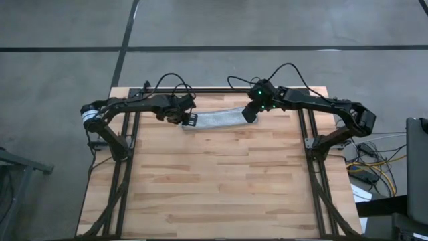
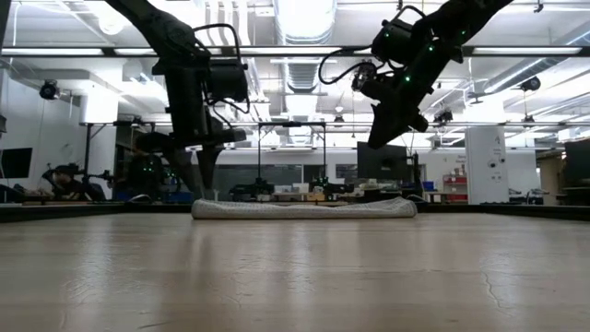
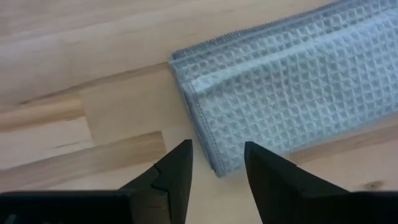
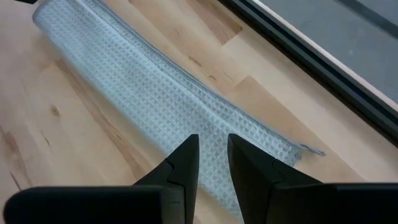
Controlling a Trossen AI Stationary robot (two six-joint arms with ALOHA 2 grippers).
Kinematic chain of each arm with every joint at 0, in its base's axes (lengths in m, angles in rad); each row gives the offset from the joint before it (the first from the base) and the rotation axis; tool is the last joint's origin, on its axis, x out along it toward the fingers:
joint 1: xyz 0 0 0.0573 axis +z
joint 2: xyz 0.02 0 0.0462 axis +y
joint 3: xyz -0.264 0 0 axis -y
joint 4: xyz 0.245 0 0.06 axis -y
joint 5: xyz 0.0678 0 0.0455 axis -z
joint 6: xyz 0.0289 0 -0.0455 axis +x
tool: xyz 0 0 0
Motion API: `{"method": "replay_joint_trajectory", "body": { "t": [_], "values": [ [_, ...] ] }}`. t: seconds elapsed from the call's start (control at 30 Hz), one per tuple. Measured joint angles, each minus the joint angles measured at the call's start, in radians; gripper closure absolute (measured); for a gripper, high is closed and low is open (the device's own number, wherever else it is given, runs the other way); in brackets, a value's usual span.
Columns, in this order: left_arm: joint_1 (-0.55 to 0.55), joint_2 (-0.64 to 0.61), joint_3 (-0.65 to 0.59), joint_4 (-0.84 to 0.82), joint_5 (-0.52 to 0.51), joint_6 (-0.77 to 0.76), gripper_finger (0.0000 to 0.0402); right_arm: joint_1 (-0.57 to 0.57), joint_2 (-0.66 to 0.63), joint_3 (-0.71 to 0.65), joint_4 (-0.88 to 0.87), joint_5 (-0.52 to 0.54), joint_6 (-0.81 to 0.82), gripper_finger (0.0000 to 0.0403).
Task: Fold microfiber towels
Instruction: Fold the gray on the table
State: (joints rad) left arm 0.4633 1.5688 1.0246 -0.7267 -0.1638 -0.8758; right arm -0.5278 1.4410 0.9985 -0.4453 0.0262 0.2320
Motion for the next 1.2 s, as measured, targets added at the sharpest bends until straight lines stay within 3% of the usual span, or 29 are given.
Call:
{"method": "replay_joint_trajectory", "body": {
  "t": [0.23,0.57,1.2],
  "values": [
    [0.003,0.001,-0.043,0.025,0.012,-0.026,0.0252,0.000,0.000,0.000,0.000,0.000,-0.007,0.0325],
    [0.011,0.002,-0.189,0.308,0.112,-0.019,0.0252,0.000,0.000,0.000,0.007,0.000,-0.008,0.0328],
    [0.020,0.000,-0.237,0.326,0.126,-0.044,0.0252,0.000,0.000,0.000,0.009,0.000,-0.006,0.0334]
  ]
}}
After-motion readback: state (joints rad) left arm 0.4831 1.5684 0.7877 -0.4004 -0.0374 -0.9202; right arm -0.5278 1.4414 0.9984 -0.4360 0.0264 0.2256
